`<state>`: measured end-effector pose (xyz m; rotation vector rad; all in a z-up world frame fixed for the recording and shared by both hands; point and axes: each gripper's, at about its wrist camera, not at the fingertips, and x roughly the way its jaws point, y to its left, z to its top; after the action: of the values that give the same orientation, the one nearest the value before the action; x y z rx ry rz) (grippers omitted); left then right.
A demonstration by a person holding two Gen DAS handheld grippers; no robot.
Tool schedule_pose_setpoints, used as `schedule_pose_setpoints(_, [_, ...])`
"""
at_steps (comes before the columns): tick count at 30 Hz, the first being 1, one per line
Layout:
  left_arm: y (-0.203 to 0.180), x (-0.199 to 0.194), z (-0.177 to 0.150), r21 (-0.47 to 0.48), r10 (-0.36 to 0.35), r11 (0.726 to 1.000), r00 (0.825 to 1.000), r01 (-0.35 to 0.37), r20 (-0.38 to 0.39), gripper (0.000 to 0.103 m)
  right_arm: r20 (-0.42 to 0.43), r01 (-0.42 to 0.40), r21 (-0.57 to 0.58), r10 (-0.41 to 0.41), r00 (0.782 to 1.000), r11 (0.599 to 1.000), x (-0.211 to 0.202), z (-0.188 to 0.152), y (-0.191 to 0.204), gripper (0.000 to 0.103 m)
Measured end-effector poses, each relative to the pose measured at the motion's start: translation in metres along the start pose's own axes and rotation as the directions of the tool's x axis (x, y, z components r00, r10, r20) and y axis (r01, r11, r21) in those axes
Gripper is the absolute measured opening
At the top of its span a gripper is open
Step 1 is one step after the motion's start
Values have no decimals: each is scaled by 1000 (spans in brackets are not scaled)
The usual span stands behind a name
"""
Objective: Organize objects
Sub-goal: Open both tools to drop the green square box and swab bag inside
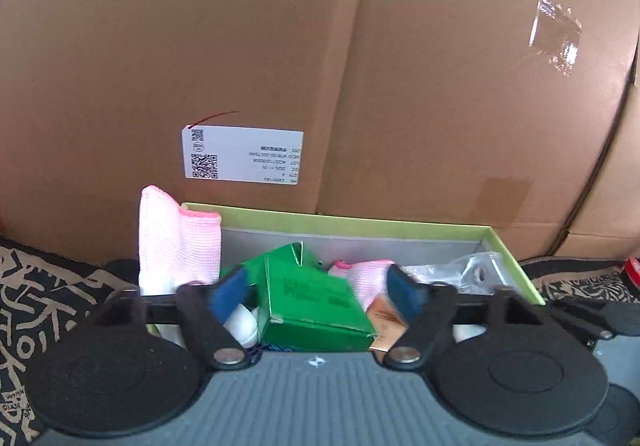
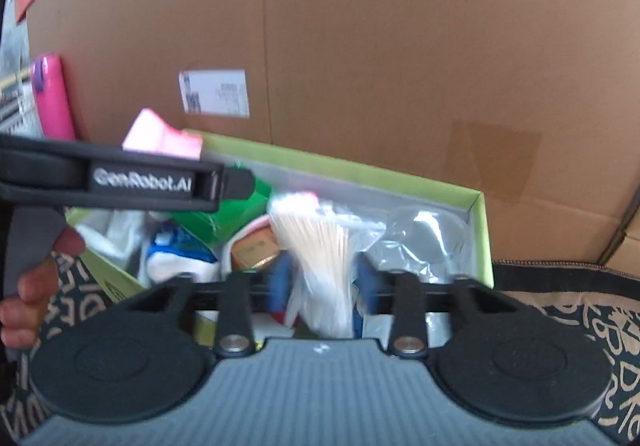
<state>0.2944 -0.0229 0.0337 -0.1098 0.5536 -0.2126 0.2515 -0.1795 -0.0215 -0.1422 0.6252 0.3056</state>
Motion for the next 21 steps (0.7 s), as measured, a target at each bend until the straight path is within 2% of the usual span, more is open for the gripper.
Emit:
schedule_pose_setpoints(1, [1, 0, -1, 0, 5, 1000, 1000, -5, 12, 86, 10, 8, -13, -8, 1000, 1000, 2, -2, 1, 67])
schedule_pose_setpoints(3, [3, 1, -2, 1, 0, 1000, 1000, 0, 17, 86, 22, 23, -20, -23, 999, 1000, 4, -5, 1, 68])
schedule_pose_setpoints(6, [5, 1, -1, -9, 11, 1000, 1000, -11, 0, 86, 30, -3, 31, 2, 1000, 1000, 4, -6, -6, 74])
schedule_pose_setpoints(11, [1, -19, 2, -4, 41, 999, 999, -41, 12, 86, 101, -21, 67, 15, 995, 997, -17, -6, -12, 100])
schedule_pose_setpoints(16, [-9, -47, 0, 6, 90, 996, 996, -90, 16, 86, 155, -22, 99, 7, 988, 995, -47, -6, -19, 103])
schedule_pose_setpoints(21, [-22, -83, -12, 14, 91, 996, 994, -92, 58, 86, 194, -10, 135, -17, 981, 991, -84, -18, -21, 103])
